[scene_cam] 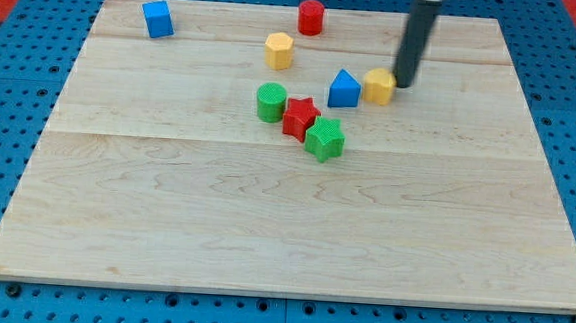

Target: Place the green star towards the top right corner

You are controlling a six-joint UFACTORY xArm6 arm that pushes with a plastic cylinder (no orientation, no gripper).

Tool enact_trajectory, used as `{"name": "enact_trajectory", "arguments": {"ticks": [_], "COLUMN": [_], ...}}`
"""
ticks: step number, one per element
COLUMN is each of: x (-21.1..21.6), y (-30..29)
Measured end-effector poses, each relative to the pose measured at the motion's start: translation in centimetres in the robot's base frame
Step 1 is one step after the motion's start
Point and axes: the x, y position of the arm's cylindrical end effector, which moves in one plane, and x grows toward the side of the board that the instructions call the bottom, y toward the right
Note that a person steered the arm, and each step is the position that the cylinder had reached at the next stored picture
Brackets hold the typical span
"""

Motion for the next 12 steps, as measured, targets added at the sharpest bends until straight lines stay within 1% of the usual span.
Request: {"name": "enact_trajectory", "arguments": {"ticks": [1, 2, 4, 5, 6, 7, 8, 9, 10, 12], "x": [3.1, 3.3, 2.3, 3.5, 6.2, 10.0, 14.3, 14.1, 11.3, 3.2], "y": [-6.6, -8.6, -12.6, -15.8, -17.7, -20.9, -17.2, -9.4, -6.0, -5.1]}}
